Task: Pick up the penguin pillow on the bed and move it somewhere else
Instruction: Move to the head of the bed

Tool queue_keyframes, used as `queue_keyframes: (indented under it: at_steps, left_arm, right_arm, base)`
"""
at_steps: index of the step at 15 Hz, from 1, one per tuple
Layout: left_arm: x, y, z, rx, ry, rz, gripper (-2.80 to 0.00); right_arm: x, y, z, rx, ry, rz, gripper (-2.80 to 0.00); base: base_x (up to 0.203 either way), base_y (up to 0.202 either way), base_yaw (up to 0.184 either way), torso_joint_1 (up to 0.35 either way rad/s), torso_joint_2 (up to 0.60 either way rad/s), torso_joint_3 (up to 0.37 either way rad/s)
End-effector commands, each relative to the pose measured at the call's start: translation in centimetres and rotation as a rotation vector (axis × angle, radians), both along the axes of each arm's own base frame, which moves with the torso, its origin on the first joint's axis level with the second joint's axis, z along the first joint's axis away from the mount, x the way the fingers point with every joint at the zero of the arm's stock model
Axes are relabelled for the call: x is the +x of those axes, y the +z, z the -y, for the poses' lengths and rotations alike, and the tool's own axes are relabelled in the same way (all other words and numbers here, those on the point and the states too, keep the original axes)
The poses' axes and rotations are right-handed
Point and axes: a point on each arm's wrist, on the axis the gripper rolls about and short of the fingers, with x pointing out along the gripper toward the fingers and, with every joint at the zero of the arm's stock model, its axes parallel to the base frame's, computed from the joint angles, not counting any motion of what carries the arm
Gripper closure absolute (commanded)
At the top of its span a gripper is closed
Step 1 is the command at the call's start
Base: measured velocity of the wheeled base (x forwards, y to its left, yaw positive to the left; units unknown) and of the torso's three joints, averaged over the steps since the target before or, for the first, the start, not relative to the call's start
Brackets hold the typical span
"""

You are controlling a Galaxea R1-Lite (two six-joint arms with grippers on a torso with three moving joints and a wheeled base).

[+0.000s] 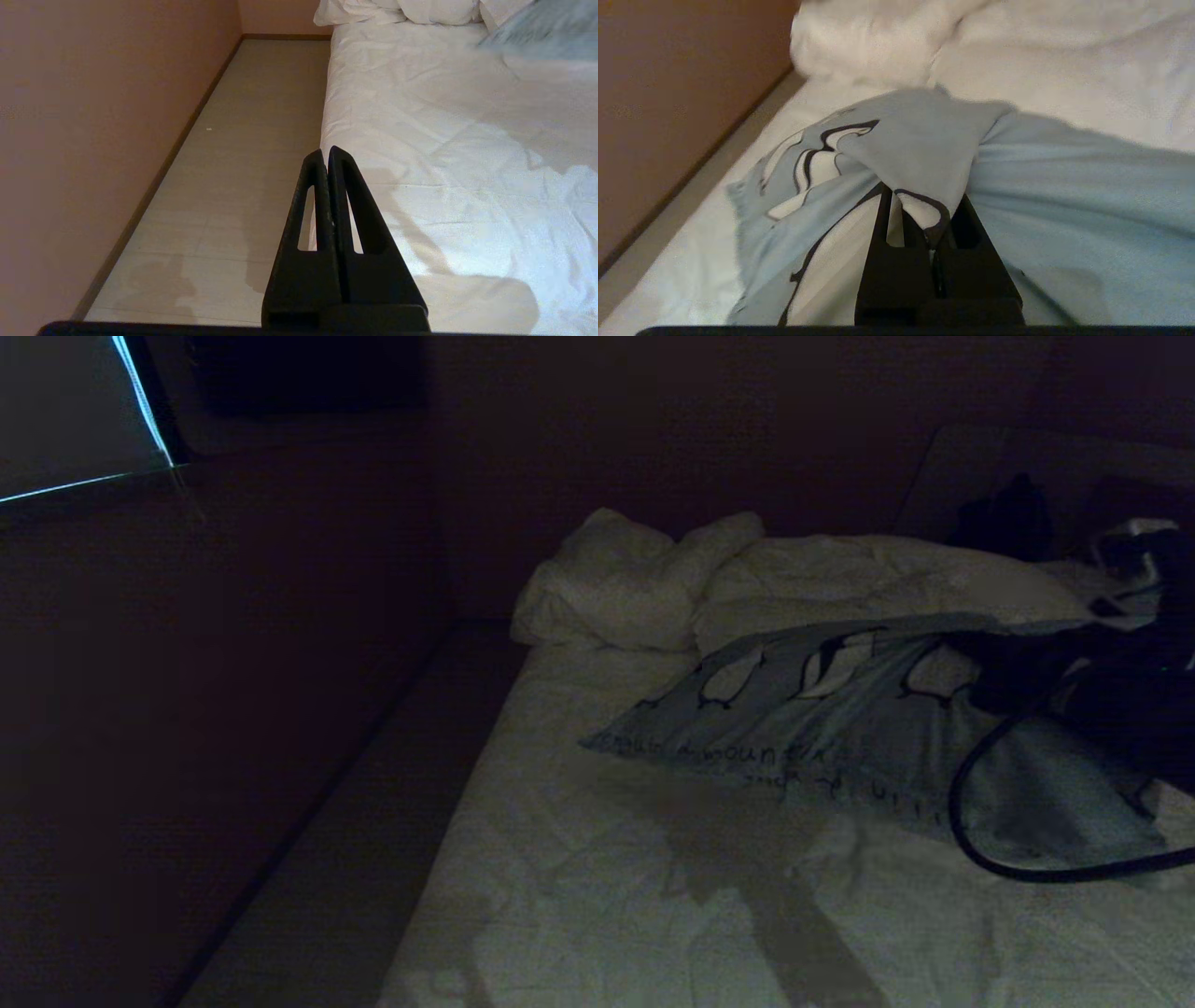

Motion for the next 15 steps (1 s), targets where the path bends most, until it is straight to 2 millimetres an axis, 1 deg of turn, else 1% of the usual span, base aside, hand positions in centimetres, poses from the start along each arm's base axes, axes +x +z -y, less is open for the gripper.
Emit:
queue_keyframes:
  at_steps: [1, 3, 8, 10, 13, 15]
  left_arm:
    - [0.0, 0.0, 0.0, 0.000, 0.000, -0.001, 0.00]
    - [0.0, 0.0, 0.0, -0.001, 0.000, -0.001, 0.00]
    - [0.0, 0.0, 0.0, 0.000, 0.000, -0.001, 0.00]
    - [0.0, 0.0, 0.0, 0.003, 0.000, -0.001, 0.00]
    - [0.0, 0.0, 0.0, 0.000, 0.000, -0.001, 0.00]
    - [0.0, 0.0, 0.0, 0.000, 0.000, -0.001, 0.00]
  right_arm:
    - [-1.6, 2.1, 1.6, 0.010, -0.059, 0.085, 0.00]
    - [-1.9, 2.9, 2.9, 0.001, -0.116, 0.118, 0.00]
    - [-2.2, 5.2, 6.9, -0.009, -0.302, 0.200, 0.00]
    - [-2.3, 5.6, 8.3, -0.016, -0.361, 0.212, 0.00]
    - [-2.8, 6.5, 9.5, -0.020, -0.405, 0.243, 0.00]
    - [-3.1, 6.7, 9.7, -0.022, -0.403, 0.253, 0.00]
  base:
    - [0.000, 0.000, 0.000, 0.000, 0.00, 0.000]
    - [0.000, 0.000, 0.000, 0.000, 0.00, 0.000]
    - [0.000, 0.000, 0.000, 0.000, 0.00, 0.000]
    - [0.000, 0.000, 0.000, 0.000, 0.00, 0.000]
    - [0.000, 0.000, 0.000, 0.000, 0.00, 0.000]
    - [0.000, 0.000, 0.000, 0.000, 0.00, 0.000]
